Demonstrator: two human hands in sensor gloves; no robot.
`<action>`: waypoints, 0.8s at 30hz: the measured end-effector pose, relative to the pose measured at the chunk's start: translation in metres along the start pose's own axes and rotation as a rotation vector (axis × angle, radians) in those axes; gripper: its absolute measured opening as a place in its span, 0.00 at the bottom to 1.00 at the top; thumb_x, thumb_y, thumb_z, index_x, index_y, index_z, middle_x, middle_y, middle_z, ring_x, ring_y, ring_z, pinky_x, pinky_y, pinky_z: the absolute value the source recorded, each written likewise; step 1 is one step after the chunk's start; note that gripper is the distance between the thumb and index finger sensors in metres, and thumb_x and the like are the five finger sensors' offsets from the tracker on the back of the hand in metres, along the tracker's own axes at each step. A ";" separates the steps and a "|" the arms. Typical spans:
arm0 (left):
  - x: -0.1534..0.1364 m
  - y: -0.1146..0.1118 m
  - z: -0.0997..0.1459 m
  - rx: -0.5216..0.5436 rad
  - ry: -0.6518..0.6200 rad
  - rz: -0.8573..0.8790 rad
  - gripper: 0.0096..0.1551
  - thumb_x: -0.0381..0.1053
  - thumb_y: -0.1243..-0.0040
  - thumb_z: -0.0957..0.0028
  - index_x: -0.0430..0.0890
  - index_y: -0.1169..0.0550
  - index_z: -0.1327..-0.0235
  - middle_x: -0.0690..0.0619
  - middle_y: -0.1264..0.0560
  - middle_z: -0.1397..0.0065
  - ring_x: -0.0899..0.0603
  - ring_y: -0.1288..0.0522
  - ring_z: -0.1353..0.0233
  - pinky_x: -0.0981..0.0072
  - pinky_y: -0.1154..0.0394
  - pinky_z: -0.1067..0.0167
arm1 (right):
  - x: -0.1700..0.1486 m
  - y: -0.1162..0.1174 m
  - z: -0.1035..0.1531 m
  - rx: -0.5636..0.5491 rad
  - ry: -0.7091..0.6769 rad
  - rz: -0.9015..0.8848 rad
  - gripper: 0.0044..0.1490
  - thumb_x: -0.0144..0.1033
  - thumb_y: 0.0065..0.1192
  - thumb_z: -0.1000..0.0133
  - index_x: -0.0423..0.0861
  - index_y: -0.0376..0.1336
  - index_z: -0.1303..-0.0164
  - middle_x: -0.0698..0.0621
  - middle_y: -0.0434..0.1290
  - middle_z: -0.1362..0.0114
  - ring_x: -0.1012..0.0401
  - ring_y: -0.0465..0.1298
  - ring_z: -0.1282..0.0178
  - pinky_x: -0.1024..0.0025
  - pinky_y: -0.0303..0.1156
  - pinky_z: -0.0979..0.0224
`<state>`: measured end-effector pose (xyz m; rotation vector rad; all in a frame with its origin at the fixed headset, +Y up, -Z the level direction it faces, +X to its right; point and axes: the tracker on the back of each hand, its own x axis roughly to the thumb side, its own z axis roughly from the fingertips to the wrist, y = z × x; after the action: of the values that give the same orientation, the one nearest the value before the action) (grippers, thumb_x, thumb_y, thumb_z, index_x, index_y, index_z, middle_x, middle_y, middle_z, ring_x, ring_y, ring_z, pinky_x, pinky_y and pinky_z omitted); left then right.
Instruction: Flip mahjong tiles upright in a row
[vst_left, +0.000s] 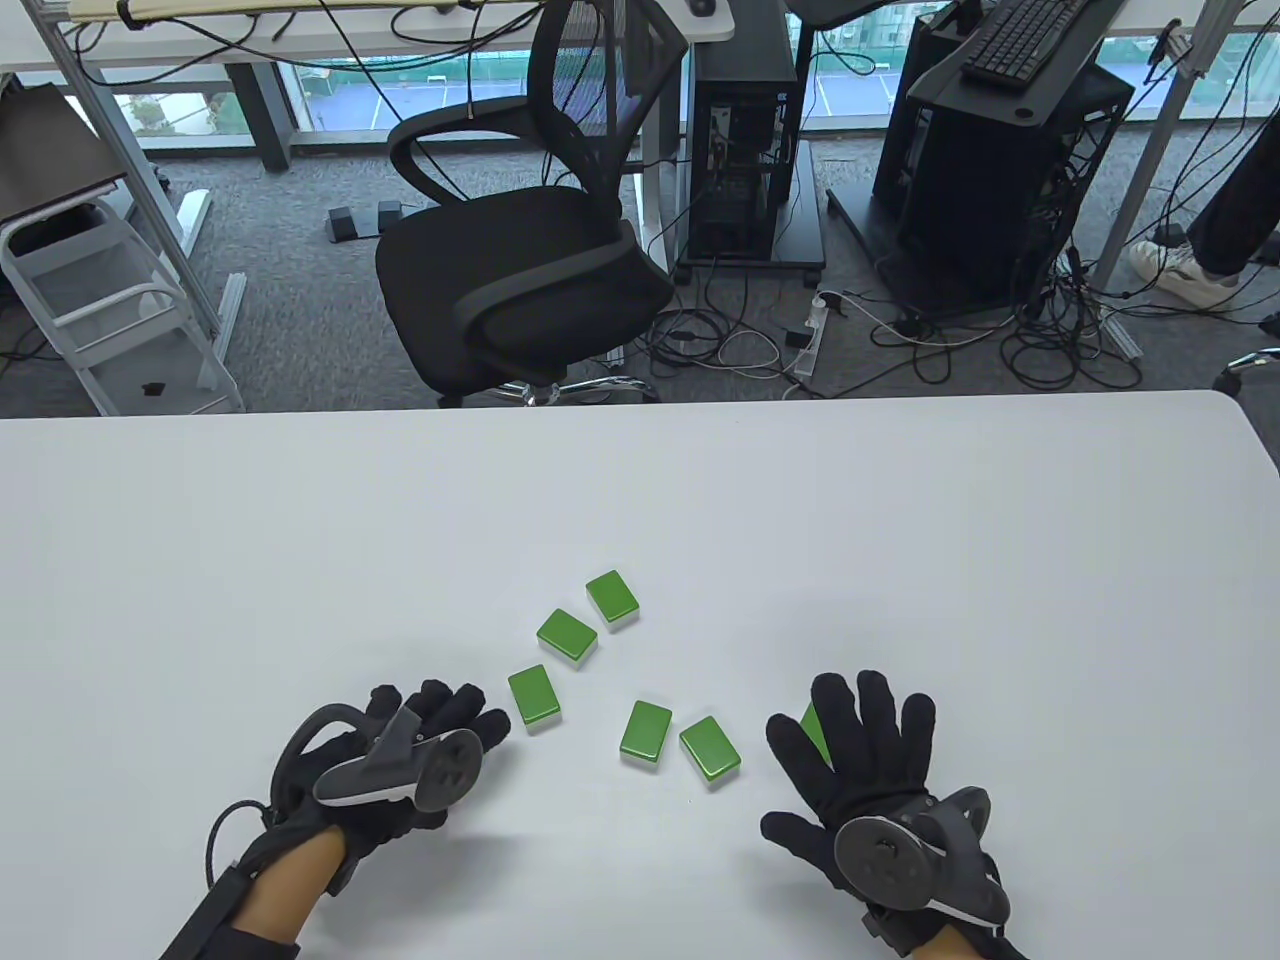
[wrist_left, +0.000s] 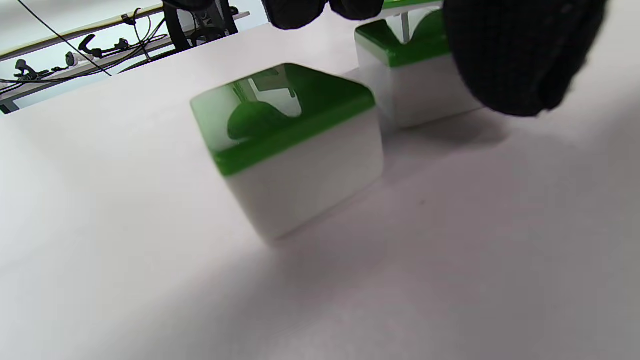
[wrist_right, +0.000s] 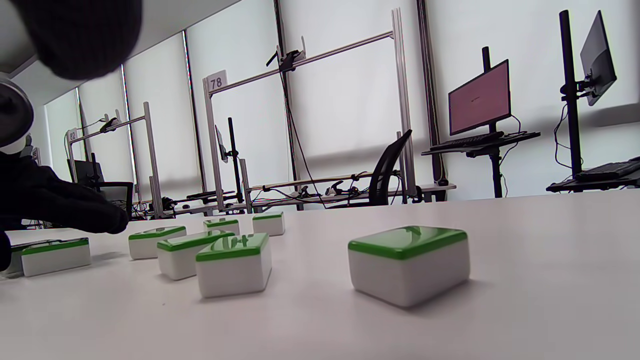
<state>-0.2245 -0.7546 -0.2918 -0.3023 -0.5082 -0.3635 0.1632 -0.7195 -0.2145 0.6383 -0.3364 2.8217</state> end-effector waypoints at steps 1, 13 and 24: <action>0.002 -0.001 -0.003 -0.010 0.002 -0.014 0.56 0.62 0.31 0.68 0.69 0.50 0.29 0.63 0.44 0.15 0.46 0.42 0.12 0.35 0.42 0.21 | 0.000 0.000 0.000 0.000 -0.001 0.000 0.59 0.64 0.56 0.51 0.69 0.22 0.29 0.52 0.18 0.18 0.43 0.19 0.22 0.29 0.23 0.27; -0.012 -0.001 0.002 0.029 0.025 0.081 0.55 0.65 0.30 0.72 0.64 0.43 0.29 0.59 0.27 0.25 0.45 0.27 0.23 0.37 0.35 0.25 | 0.001 0.002 0.000 0.017 -0.005 0.009 0.58 0.64 0.56 0.51 0.69 0.22 0.29 0.52 0.18 0.18 0.43 0.19 0.22 0.29 0.24 0.27; -0.019 -0.013 0.007 0.041 0.050 0.092 0.53 0.65 0.31 0.71 0.64 0.42 0.29 0.59 0.29 0.24 0.45 0.26 0.23 0.40 0.32 0.26 | 0.002 0.004 -0.001 0.040 -0.001 0.017 0.58 0.64 0.56 0.51 0.69 0.23 0.29 0.52 0.18 0.18 0.43 0.19 0.22 0.29 0.24 0.27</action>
<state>-0.2478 -0.7583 -0.2932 -0.2750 -0.4507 -0.2700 0.1600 -0.7231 -0.2152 0.6487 -0.2885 2.8512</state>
